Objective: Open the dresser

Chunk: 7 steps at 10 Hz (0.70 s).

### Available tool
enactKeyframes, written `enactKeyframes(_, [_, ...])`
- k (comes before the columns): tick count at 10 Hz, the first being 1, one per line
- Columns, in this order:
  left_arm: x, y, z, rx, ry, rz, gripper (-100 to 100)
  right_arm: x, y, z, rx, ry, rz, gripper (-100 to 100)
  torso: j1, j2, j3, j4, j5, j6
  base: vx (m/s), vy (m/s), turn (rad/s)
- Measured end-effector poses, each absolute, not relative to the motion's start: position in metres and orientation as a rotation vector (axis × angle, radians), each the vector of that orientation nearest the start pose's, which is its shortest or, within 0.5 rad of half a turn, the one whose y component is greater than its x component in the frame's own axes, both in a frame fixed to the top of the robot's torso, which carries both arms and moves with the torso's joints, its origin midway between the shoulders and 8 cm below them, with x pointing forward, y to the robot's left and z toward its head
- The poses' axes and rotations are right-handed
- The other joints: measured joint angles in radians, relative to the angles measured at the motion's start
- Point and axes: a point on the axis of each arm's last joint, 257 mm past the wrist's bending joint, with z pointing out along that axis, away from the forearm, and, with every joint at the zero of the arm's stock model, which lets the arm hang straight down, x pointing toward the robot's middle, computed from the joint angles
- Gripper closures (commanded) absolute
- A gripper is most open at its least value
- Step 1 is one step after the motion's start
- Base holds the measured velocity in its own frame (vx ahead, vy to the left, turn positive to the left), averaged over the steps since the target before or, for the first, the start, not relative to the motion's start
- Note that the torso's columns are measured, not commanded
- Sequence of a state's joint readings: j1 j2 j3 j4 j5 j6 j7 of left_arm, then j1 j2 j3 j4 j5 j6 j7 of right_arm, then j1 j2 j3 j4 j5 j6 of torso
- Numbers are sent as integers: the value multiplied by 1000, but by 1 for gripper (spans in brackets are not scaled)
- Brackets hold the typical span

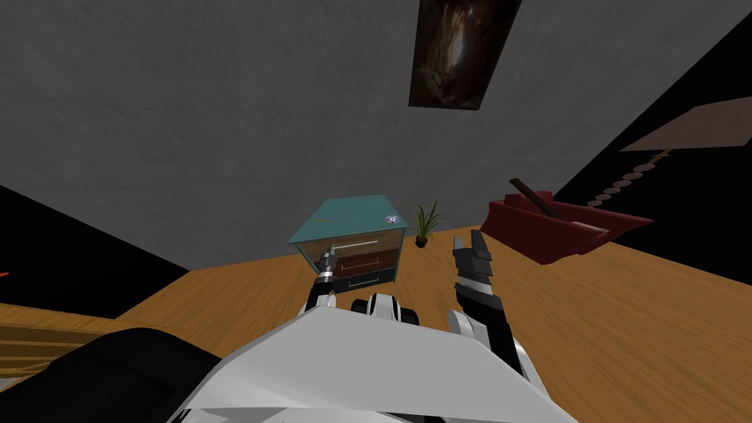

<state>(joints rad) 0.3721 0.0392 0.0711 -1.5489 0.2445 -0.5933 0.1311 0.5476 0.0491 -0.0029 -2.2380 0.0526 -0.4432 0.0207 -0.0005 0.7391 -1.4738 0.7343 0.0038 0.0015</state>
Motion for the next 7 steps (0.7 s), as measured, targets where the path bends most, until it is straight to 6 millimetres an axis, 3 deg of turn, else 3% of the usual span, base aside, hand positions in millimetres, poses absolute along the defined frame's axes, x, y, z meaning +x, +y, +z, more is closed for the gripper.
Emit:
enactKeyframes(2, [396,355,-257,-1300,706,-1291,100,356,-289,-22,766,704,1195,0,2,-7,-5,1,-2,0,-73,-34,11])
enactKeyframes(7, [401,358,-254,-1303,721,-1285,100,356,-289,-22,766,704,1195,0,1,-4,-4,3,-4,-1,-140,-41,1])
